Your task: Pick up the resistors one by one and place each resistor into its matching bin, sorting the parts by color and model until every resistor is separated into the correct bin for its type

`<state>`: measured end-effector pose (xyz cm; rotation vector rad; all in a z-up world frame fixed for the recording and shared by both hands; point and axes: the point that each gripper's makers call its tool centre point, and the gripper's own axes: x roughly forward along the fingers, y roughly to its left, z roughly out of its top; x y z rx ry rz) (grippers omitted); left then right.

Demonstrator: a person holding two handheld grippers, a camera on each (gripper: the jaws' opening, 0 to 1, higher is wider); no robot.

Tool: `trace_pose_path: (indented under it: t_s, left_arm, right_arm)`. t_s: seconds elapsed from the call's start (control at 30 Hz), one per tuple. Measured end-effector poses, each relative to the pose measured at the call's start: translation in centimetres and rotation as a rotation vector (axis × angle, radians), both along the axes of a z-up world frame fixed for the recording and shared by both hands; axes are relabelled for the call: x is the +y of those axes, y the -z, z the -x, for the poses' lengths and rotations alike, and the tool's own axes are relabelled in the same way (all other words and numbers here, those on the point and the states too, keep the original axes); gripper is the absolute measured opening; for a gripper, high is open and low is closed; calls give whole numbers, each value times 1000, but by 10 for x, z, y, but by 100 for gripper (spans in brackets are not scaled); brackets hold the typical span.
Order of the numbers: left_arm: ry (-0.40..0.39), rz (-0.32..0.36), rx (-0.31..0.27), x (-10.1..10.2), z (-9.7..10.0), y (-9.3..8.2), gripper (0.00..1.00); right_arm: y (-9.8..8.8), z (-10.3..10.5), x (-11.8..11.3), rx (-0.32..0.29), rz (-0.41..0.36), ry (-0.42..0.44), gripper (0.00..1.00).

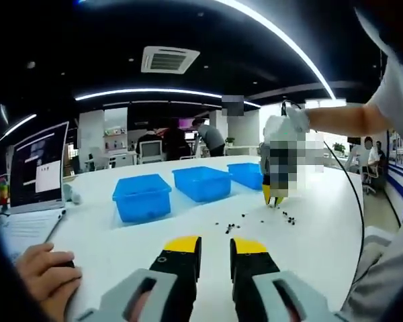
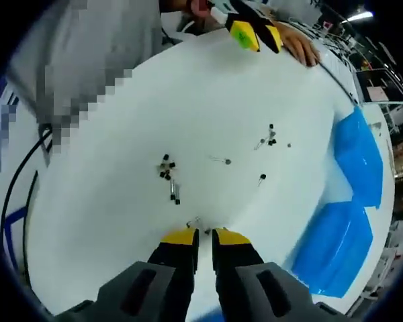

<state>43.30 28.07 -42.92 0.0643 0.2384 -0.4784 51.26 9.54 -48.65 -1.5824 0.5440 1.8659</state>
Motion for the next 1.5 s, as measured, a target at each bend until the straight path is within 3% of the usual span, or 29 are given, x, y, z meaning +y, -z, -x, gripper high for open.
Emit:
trace_pose_path:
  t_s: [0.3,0.57,0.8,0.9,1.0,1.07,1.17,1.37,1.43,1.5]
  left_arm:
    - [9,-3,8,-2,-1,3,20]
    - [29,-5,-1,-11,-1,1,20]
    - [29,-9,3,-12,2,2,20]
    - [29,-10,3,-13,4,1,20]
    - [28,-10,1,-14,4,0,20]
    - [26,-7,2,-15,4,0,20]
    - [35,-8,4,-19,4,0,20]
    - [49,-8,10,-24,4,2,20]
    - [56,-10,13,-27,4,2,20]
    - [60,-11,16,-29,4,3,20]
  right_arm:
    - [-12,-2,3,-24,-53,21,4]
    - [-25,-9,-1,-111,-119,27,4]
    - [-36,-9,0,-132,-198,84,4]
    - [-42,-8,5,-101,-288,156,4]
    - [-50,-10,9,-47,-425,267,4]
    - [-53,-9,10,10,-511,350,4]
    - [-51,-8,5,93,-578,468,4]
    - [-62,-8,4,283,-852,737,4]
    - [-67,-11,2,317,-937,800,4]
    - [-72,-15,0,305,-989,848,4]
